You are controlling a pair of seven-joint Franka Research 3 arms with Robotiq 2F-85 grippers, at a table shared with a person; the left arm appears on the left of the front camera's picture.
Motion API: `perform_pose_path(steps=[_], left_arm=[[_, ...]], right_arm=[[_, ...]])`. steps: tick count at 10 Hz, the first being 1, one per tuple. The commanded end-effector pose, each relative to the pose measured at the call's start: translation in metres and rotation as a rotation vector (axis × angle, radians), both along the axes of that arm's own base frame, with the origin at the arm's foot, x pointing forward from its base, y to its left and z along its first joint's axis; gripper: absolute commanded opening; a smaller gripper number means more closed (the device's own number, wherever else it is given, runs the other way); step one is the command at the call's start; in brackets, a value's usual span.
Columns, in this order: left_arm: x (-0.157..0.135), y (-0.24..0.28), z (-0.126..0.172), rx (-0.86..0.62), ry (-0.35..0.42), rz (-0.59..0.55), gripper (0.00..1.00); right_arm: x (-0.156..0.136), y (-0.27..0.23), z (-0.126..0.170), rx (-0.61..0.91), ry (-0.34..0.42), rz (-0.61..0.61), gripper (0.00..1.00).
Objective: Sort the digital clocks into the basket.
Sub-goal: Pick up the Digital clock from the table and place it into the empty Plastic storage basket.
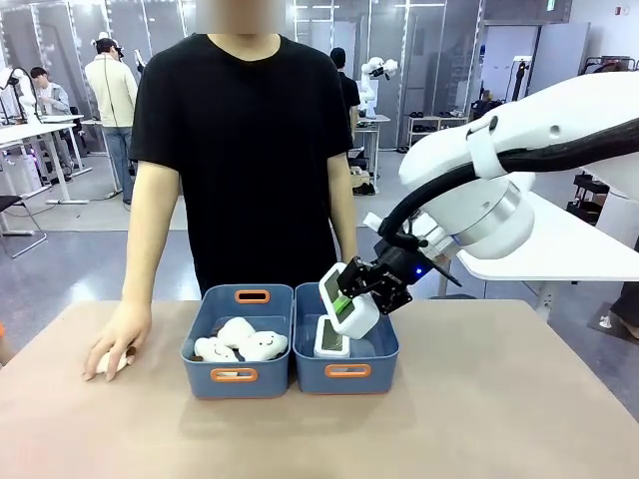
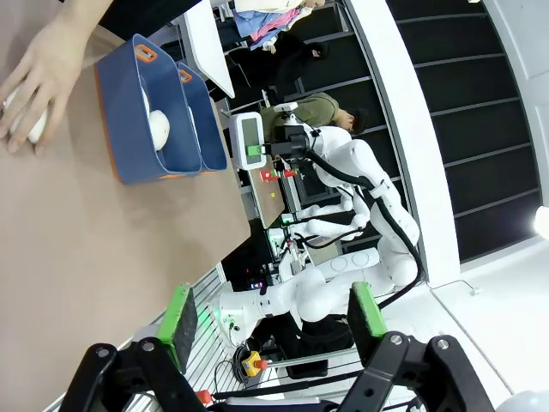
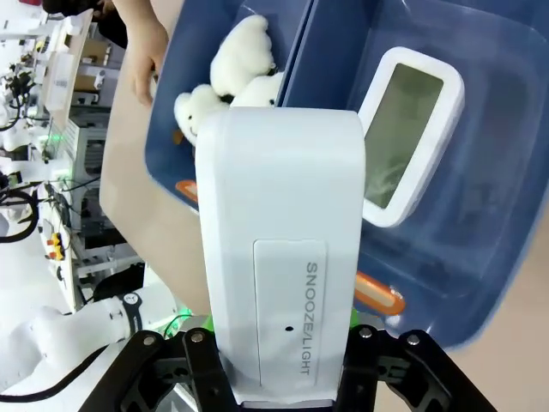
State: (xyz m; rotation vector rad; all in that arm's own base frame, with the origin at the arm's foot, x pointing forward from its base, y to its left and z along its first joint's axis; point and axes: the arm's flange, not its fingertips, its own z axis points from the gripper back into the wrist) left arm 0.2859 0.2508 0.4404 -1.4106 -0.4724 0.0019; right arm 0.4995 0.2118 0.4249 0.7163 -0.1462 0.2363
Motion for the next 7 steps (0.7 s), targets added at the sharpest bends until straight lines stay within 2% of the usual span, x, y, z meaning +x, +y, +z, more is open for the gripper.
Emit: perform_pose_path(steps=[1,3,4,5,6,7], left_arm=[[-0.002,-0.002,0.001,0.014,0.012,0.013,0.9],[-0.002,-0.002,0.001,0.014,0.012,0.013,0.9],[-0.002,-0.002,0.001,0.014,0.012,0.013,0.9],[-0.002,-0.002,0.001,0.014,0.012,0.013,0.9],[-0.002,-0.002,0.001,0.014,0.012,0.013,0.9],[-0.002,-0.002,0.001,0.014,0.012,0.013,0.9]], right_arm=[[0.004,-0.02,0.018,0.045,0.015,-0.031,0.0],[-0.002,-0.067,0.032,0.092,0.005,-0.05,0.0],[-0.007,-0.107,0.041,0.125,0.001,-0.085,0.0],[-0.012,-0.154,0.055,0.102,-0.072,-0.144,0.0],[-0.025,-0.158,0.065,0.162,-0.06,-0.079,0.0],[-0.031,-0.163,0.073,0.16,-0.103,-0.07,0.0]])
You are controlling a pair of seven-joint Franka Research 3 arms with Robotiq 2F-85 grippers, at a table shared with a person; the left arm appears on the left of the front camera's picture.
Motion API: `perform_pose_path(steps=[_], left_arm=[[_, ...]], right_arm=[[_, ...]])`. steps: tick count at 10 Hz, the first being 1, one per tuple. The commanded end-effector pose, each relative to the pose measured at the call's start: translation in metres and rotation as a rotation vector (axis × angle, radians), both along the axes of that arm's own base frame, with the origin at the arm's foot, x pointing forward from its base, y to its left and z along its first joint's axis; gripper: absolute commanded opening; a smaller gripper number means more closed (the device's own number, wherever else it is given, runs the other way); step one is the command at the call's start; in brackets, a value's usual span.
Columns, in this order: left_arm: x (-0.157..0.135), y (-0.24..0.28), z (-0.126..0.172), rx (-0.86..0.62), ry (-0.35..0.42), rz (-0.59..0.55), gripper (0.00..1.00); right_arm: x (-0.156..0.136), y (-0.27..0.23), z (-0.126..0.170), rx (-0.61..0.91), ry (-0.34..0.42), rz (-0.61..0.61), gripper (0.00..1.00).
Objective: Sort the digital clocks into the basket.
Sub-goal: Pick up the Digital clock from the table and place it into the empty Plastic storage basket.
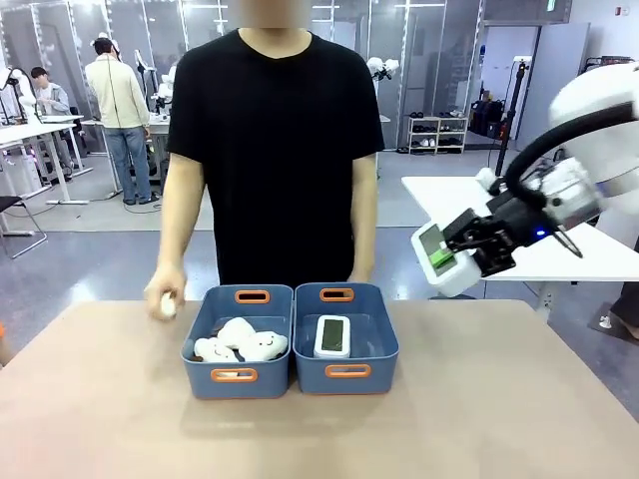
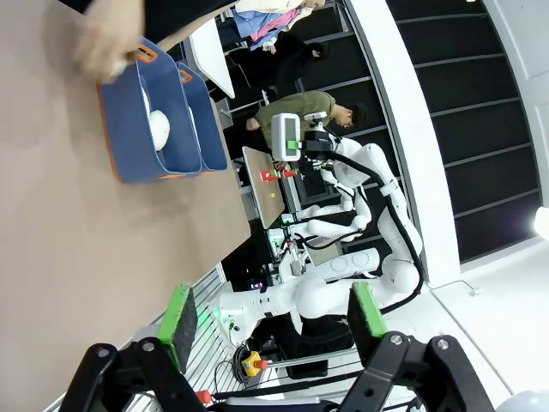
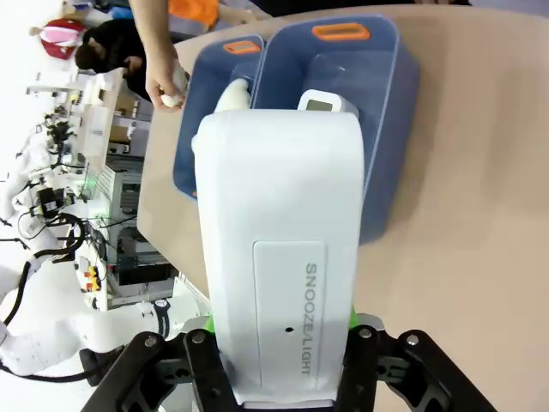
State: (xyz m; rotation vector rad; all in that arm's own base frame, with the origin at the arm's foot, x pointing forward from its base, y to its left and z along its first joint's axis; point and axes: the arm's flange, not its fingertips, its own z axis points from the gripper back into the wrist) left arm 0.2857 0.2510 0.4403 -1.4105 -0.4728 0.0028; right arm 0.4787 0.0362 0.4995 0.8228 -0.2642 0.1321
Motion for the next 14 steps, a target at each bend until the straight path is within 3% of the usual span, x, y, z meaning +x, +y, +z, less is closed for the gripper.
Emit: perform_pose_path(steps=[1,2,4,7,9,12,14], left_arm=[[-0.002,-0.002,0.001,0.014,0.011,0.013,0.9],[-0.002,-0.002,0.001,0.014,0.011,0.013,0.9],[-0.002,-0.002,0.001,0.014,0.011,0.013,0.9],[-0.002,-0.002,0.001,0.014,0.011,0.013,0.9],[-0.002,-0.002,0.001,0.014,0.011,0.013,0.9],[-0.002,-0.002,0.001,0.014,0.011,0.013,0.9],[-0.002,-0.002,0.001,0.014,0.011,0.013,0.9]], right_arm=[[-0.008,-0.013,0.008,0.119,-0.051,0.035,0.0],[-0.013,-0.042,0.014,0.21,-0.026,0.007,0.0],[-0.032,-0.114,0.011,0.266,-0.069,-0.11,0.0],[-0.089,-0.223,-0.026,0.386,-0.108,-0.275,0.0],[-0.106,-0.249,-0.04,0.421,-0.115,-0.318,0.0],[-0.069,-0.184,-0.021,0.321,-0.07,-0.205,0.0],[-0.023,-0.075,-0.007,0.148,-0.013,-0.092,0.0]])
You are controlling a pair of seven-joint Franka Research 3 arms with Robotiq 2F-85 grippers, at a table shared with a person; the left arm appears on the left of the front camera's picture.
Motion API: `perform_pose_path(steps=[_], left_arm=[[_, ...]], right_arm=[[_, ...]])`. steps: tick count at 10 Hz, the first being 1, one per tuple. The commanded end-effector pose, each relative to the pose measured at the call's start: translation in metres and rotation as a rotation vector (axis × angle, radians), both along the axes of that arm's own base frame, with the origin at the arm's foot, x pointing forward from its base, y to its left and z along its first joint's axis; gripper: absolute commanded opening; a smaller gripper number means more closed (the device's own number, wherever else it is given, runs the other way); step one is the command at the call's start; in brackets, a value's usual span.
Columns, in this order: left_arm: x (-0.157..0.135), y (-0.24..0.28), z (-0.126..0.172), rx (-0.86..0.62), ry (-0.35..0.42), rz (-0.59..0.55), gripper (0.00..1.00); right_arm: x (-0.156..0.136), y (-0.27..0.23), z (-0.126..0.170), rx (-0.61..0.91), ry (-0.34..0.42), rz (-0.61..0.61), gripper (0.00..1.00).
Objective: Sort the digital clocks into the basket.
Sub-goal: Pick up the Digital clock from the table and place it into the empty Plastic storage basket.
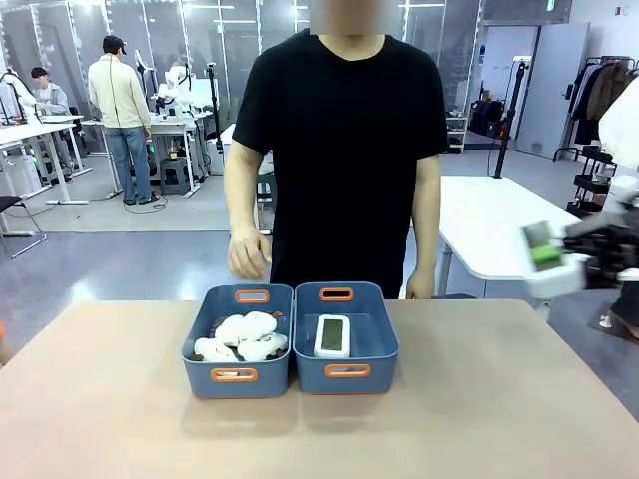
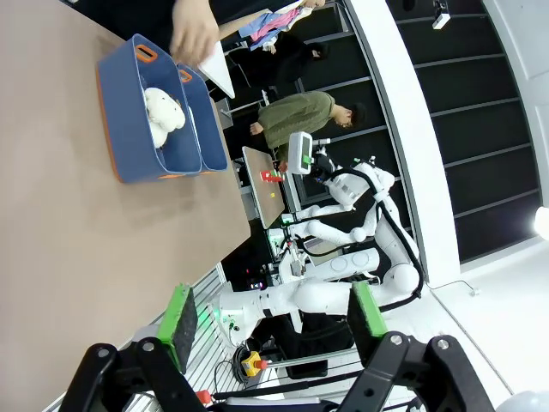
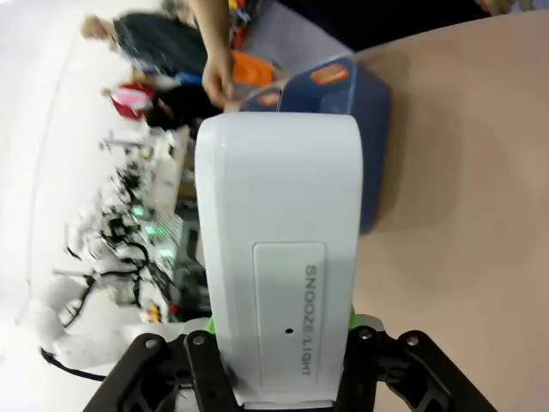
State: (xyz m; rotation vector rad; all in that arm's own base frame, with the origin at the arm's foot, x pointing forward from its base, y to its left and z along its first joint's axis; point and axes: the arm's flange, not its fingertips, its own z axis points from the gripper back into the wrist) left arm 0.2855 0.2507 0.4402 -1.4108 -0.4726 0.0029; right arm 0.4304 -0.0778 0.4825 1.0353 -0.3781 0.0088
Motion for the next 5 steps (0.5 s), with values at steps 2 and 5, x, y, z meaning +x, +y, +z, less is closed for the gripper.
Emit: perform_pose_path(steps=[2,5], left_arm=[[-0.002,-0.002,0.002,0.015,0.011,0.013,0.9],[-0.002,-0.002,0.002,0.015,0.011,0.013,0.9]], right_arm=[[0.05,0.139,0.002,-0.269,0.077,0.071,0.0],[0.072,0.256,-0.035,-0.524,0.125,0.058,0.0]])
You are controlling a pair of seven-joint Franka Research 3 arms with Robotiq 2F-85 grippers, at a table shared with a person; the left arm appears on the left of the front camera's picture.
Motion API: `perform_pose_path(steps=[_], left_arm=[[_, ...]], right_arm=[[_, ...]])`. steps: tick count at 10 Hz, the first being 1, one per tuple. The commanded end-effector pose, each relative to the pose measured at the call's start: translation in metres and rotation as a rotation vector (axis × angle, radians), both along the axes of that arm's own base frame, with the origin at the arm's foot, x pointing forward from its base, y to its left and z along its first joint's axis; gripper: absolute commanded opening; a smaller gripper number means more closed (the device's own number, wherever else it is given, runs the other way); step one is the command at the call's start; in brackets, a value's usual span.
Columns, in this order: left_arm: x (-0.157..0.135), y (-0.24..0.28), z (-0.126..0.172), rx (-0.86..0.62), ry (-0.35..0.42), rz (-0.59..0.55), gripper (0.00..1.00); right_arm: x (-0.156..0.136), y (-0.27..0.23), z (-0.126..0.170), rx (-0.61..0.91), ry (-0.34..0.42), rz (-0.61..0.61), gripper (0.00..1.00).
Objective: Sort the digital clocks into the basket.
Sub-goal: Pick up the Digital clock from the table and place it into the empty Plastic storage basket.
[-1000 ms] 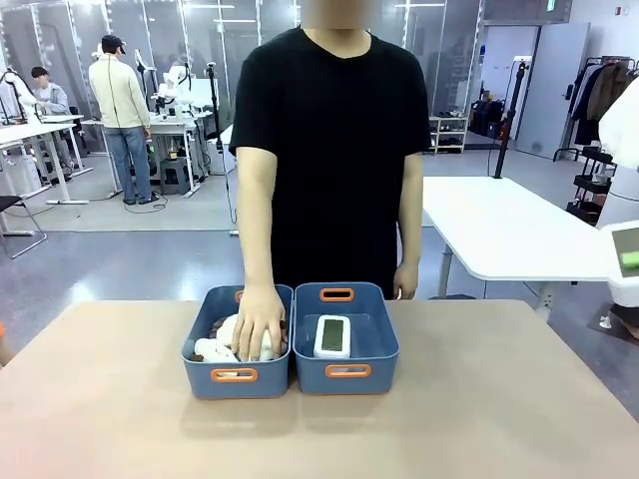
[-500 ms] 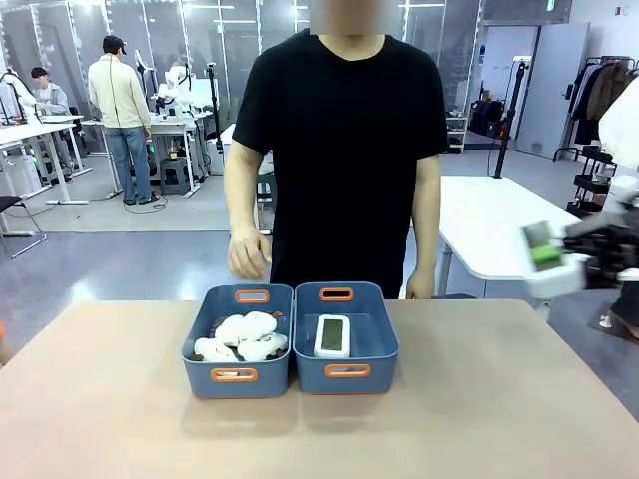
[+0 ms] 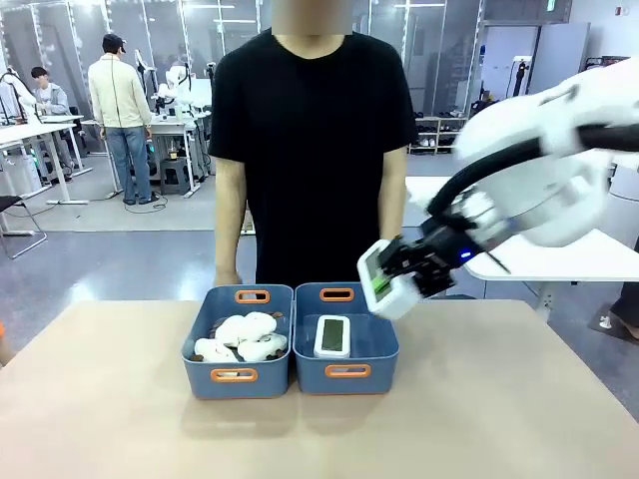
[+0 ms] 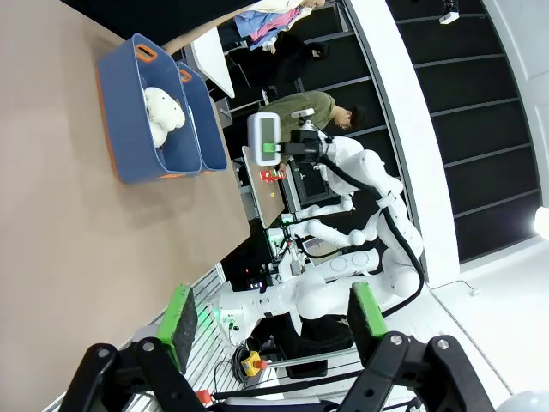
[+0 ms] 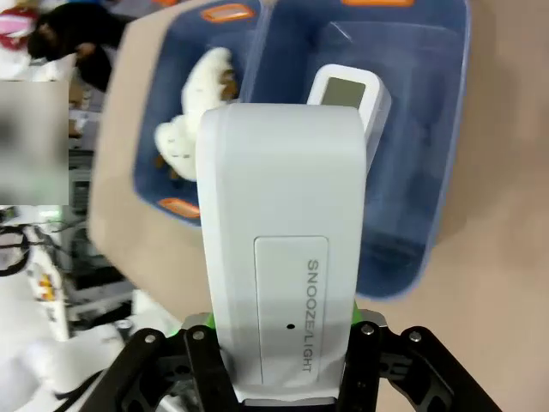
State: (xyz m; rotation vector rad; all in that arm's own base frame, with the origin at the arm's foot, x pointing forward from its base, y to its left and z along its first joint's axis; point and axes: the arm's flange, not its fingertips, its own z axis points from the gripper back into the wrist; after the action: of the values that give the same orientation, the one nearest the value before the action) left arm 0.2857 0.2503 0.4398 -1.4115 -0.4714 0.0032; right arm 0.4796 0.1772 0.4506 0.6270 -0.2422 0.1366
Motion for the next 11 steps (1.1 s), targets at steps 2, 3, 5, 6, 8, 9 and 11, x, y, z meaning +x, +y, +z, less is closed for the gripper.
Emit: perform_pose_path(steps=[2,3,5,6,8,9,11], left_arm=[[-0.002,-0.002,0.002,0.015,0.01,0.013,0.9],[-0.002,-0.002,0.002,0.015,0.01,0.013,0.9],[-0.002,-0.002,0.002,0.015,0.01,0.013,0.9],[-0.002,-0.002,0.002,0.015,0.01,0.013,0.9],[-0.002,-0.002,0.002,0.015,0.01,0.013,0.9],[-0.002,-0.002,0.002,0.015,0.01,0.013,0.9],[-0.002,-0.002,0.002,0.015,0.01,0.013,0.9]], right_arm=[[0.041,0.039,-0.019,-0.21,0.032,-0.106,0.0],[0.055,0.044,-0.027,-0.189,0.066,-0.137,0.0],[0.06,0.048,-0.046,-0.234,0.083,-0.141,0.0],[0.061,0.048,-0.05,-0.224,0.094,-0.142,0.0],[0.065,0.048,-0.055,-0.235,0.091,-0.137,0.72],[0.061,0.048,-0.053,-0.232,0.093,-0.135,0.82],[0.062,0.044,-0.055,-0.238,0.088,-0.135,1.0]])
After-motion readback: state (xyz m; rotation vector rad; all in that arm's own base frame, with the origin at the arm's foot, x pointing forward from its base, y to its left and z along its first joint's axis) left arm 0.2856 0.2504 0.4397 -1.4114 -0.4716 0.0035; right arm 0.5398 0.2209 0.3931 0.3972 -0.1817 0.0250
